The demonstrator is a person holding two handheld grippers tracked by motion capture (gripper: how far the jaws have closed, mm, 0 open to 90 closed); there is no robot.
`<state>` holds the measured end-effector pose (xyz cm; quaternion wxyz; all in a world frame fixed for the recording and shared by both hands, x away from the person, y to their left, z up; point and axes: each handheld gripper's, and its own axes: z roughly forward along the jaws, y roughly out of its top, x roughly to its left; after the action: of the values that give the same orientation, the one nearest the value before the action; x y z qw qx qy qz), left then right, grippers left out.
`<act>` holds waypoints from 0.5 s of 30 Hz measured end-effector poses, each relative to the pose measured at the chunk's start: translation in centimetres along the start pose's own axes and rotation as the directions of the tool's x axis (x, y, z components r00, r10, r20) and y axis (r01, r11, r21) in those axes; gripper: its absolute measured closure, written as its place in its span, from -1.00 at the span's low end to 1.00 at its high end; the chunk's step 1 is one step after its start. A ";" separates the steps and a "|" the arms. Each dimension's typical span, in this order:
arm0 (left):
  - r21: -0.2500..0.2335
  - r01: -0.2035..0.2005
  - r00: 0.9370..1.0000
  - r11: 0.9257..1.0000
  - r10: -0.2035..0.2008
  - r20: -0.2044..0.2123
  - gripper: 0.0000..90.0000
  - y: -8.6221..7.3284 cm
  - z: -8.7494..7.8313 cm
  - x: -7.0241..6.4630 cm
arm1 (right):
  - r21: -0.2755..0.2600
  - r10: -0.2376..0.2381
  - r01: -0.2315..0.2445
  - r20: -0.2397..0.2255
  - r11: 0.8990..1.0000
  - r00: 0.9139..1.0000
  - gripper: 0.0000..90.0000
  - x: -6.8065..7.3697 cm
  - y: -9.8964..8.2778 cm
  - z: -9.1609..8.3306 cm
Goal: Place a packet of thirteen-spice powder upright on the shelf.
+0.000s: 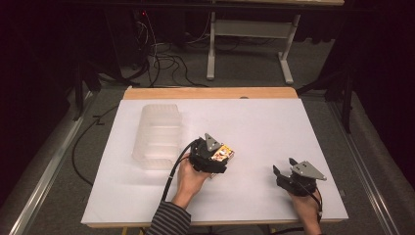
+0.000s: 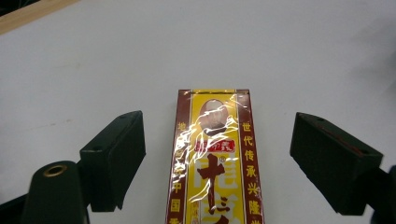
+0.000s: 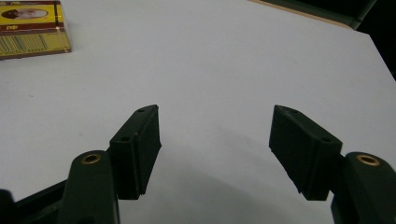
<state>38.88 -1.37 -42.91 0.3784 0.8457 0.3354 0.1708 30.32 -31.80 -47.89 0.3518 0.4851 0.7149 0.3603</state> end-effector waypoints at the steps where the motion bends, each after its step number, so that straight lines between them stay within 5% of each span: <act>1: 0.010 -0.001 1.000 1.000 0.001 0.000 -0.59 0.2 0.3 0.0 | 0.000 0.002 -0.002 -0.002 1.000 1.000 -0.25 0.0 0.0 0.0; 15: 0.114 -0.011 1.000 0.993 0.011 -0.003 -0.63 1.5 4.1 0.1 | 0.003 -0.002 0.002 -0.002 1.000 1.000 -0.25 0.0 0.0 0.0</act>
<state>41.80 -4.23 -44.40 0.3281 0.8674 0.3405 0.1549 30.35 -31.82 -47.88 0.3506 0.4846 0.7162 0.3596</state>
